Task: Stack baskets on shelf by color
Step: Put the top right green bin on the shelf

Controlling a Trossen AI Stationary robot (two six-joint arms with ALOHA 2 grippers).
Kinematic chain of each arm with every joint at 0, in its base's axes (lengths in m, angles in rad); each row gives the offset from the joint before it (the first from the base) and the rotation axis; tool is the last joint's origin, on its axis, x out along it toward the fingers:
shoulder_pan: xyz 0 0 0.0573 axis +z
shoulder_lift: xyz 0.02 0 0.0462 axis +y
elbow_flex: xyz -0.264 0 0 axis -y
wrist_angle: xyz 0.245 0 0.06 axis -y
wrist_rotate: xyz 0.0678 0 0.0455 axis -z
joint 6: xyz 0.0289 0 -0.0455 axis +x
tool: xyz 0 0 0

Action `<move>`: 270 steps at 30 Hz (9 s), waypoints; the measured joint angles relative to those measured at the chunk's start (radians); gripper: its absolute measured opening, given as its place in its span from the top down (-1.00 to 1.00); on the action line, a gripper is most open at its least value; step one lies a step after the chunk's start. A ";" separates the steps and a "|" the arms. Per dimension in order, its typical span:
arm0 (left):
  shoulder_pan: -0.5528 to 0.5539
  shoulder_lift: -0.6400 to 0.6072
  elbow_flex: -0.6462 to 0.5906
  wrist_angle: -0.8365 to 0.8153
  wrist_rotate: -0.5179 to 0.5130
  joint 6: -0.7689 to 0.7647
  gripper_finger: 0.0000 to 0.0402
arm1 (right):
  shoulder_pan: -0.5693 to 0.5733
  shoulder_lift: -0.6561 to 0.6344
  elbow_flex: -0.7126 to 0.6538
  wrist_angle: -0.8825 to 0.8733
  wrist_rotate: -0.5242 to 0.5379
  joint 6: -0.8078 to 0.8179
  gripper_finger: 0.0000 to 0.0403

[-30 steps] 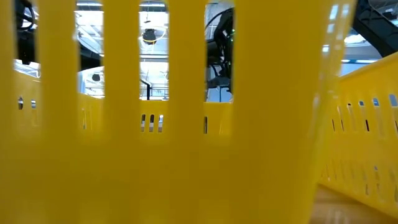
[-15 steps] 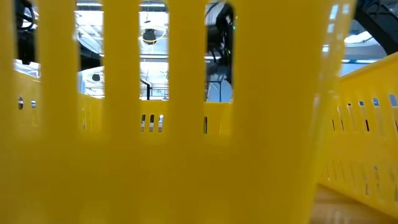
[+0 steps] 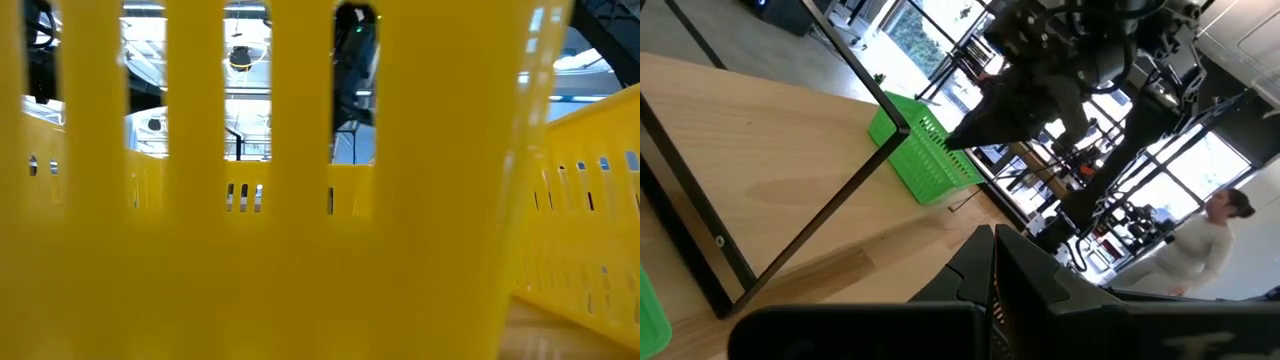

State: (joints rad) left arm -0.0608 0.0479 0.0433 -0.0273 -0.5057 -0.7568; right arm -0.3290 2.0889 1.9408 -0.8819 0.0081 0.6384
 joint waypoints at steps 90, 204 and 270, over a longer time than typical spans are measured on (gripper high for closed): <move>0.000 0.000 0.000 0.000 0.002 0.006 1.00 | 0.085 0.010 0.001 -0.218 0.211 -0.112 1.00; 0.000 0.000 0.000 0.000 -0.028 0.012 1.00 | 0.106 -0.252 -0.543 -0.197 0.327 -0.068 1.00; 0.000 0.000 0.000 0.000 -0.023 0.012 1.00 | 0.157 -0.235 -0.510 0.042 0.025 -0.458 1.00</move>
State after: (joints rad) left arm -0.0609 0.0479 0.0433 -0.0269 -0.5289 -0.7448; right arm -0.1723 1.8542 1.4303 -0.8401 0.0330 0.1800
